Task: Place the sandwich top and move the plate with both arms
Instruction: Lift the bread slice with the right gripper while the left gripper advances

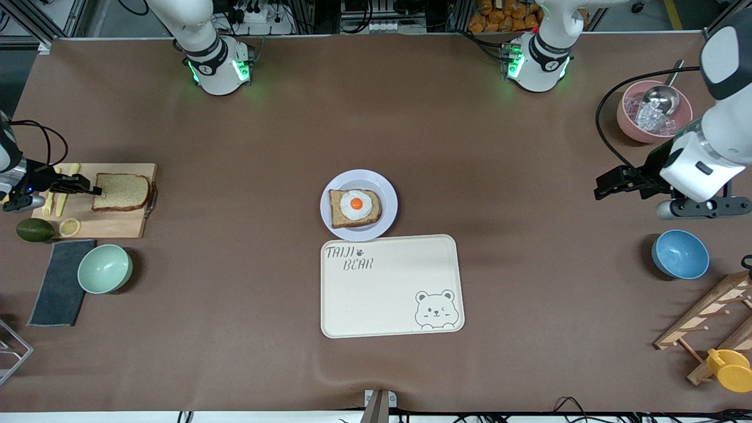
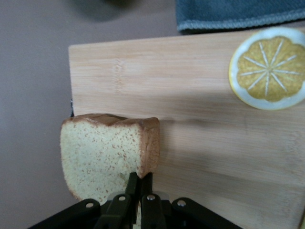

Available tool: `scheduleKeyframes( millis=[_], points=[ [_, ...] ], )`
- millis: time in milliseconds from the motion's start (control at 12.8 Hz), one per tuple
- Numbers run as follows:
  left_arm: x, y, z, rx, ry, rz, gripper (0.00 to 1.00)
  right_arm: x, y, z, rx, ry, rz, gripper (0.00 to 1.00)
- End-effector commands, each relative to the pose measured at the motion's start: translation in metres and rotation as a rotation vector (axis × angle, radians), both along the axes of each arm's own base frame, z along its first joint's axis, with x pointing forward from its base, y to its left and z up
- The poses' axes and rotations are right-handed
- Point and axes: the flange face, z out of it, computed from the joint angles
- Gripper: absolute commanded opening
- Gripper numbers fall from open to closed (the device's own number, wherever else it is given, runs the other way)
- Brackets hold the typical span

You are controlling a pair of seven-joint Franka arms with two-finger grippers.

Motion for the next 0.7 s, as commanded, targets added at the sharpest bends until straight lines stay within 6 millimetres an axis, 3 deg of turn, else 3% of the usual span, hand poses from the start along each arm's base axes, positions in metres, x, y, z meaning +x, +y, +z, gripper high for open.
scheduleKeyframes(
  millis=[0, 313, 470, 626],
  points=[
    [-0.019, -0.007, -0.016, -0.010, 0.020, 0.009, 1.00, 0.022, 0.013, 0.025, 0.045, 0.035, -0.009, 0.00],
    [-0.021, -0.013, -0.030, -0.055, 0.046, 0.023, 1.00, 0.046, 0.053, 0.067, 0.169, 0.024, -0.005, 0.00],
    [-0.023, -0.017, -0.040, -0.071, 0.048, 0.028, 1.00, 0.059, 0.082, 0.078, 0.213, 0.038, -0.021, 0.00],
    [-0.028, -0.038, -0.058, -0.069, 0.059, -0.006, 1.00, 0.081, 0.123, 0.091, 0.229, 0.035, -0.009, 0.00]
  ],
)
